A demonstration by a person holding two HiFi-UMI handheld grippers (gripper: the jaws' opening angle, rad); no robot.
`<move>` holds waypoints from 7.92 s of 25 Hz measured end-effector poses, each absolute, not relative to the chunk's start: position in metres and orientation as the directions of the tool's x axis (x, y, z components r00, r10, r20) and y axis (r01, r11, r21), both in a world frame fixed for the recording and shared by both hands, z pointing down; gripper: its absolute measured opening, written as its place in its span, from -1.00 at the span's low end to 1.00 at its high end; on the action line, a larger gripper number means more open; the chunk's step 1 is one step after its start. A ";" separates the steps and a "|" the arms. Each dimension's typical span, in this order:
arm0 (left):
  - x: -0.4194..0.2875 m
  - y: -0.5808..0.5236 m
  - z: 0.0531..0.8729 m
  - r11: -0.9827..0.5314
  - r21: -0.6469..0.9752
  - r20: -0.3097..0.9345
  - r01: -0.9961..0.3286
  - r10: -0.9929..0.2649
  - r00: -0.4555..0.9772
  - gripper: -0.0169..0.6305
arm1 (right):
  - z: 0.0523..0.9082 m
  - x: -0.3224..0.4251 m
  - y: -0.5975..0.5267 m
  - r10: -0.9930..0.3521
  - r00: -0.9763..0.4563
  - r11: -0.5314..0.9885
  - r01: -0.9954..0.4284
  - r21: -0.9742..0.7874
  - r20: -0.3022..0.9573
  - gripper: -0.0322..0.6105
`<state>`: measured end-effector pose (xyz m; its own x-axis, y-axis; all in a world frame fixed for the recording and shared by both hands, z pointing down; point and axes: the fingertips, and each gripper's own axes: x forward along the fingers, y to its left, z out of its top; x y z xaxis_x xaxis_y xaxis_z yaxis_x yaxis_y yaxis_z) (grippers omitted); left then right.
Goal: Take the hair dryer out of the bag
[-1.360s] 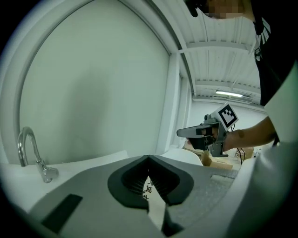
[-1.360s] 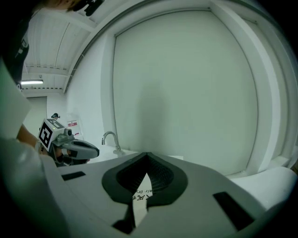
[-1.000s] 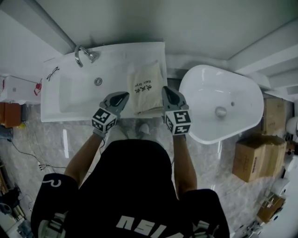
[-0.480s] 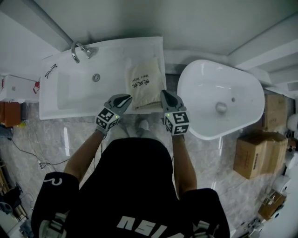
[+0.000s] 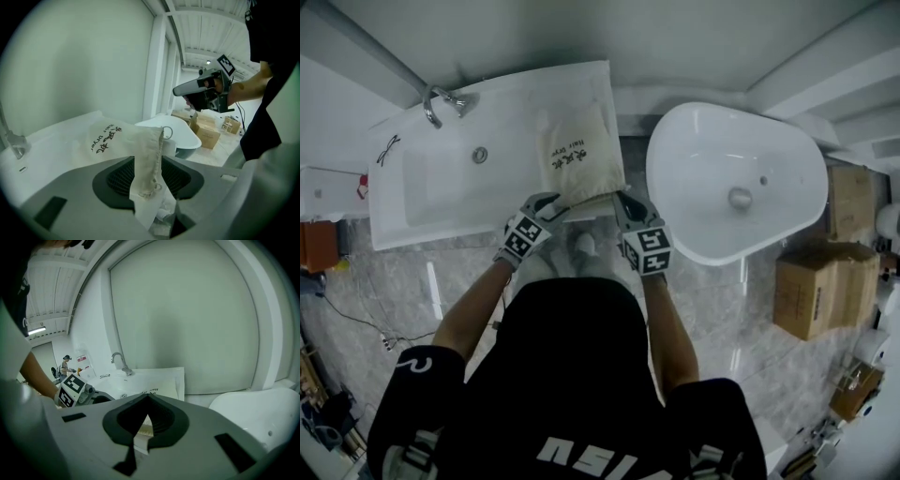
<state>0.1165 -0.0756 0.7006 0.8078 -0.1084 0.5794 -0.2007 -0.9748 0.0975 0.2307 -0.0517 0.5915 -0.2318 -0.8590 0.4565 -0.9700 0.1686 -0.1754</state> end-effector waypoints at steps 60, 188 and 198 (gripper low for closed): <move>0.102 -0.183 0.702 -0.897 0.429 0.470 -0.108 0.119 0.875 -0.83 | 0.746 0.144 -0.142 -0.637 -0.030 -0.404 -0.838 -0.367 0.770 -0.70; -0.012 -0.177 0.515 -0.736 0.209 0.179 -0.644 -0.619 0.765 -0.95 | 0.557 0.192 -0.185 -0.776 -0.357 0.258 -0.932 -0.255 0.520 -0.11; -0.005 -0.181 0.529 -0.735 0.214 0.204 -0.644 -0.611 0.765 -0.95 | 0.633 0.200 -0.204 -0.721 -0.321 0.210 -0.946 -0.248 0.615 -0.11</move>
<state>-0.0051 -0.1807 0.5288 0.7650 -0.6108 0.2045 -0.6438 -0.7347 0.2139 0.2000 -0.2039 0.6328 -0.3209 -0.7206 0.6146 -0.9458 0.2101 -0.2475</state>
